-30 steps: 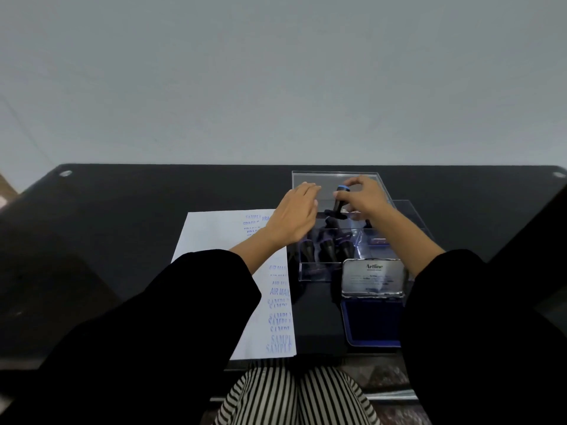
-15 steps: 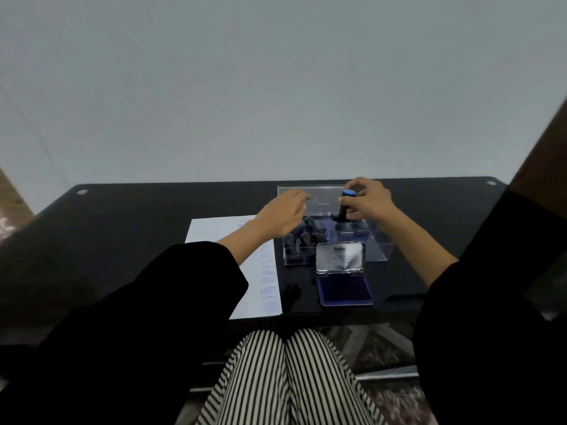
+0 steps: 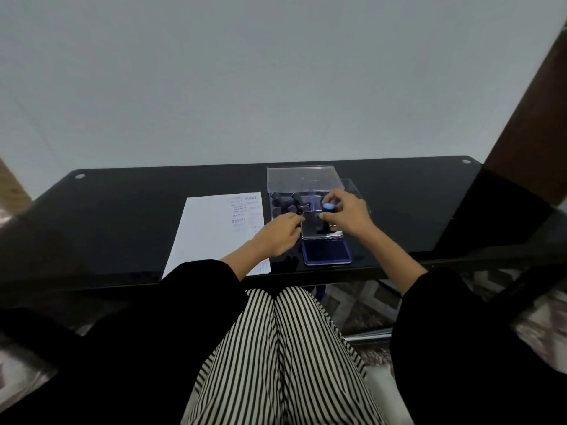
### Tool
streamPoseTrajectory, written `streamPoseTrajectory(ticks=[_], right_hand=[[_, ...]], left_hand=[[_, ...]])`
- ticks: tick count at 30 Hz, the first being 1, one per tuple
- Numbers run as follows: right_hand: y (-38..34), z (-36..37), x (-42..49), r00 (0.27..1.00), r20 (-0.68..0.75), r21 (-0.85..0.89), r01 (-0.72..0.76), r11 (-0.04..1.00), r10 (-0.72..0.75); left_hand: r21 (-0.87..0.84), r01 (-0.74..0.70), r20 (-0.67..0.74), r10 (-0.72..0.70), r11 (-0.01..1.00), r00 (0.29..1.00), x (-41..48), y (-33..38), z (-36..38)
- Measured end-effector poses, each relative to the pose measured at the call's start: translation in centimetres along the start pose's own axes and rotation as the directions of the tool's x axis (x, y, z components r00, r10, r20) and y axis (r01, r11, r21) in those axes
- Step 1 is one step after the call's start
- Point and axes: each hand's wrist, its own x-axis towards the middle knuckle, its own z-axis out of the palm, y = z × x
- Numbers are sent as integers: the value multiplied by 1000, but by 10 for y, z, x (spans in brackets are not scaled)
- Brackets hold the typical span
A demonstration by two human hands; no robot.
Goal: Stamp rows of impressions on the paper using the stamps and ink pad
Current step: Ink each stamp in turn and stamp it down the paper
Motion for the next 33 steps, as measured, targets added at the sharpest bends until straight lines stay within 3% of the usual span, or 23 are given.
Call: streamPoseTrajectory(ticks=[5,10,14,33], right_hand=[[26,26,-10,999,-1,-80,42,996,-42],[50,47,-28,995,17,-359,102,928,-103],[50,53,-29,986,8,-478,148,866,-164],[60,68,-32,960,-93,-475,189,860,-262]], left_hand=[[-47,56,7,-56,997,998,-12,-5,44],[38,90,26,-91,995,996,-13,-9,76],[77,89,15,-91,993,996,-15,-10,82],[71,97,43,-100,993,994,-15,-11,83]])
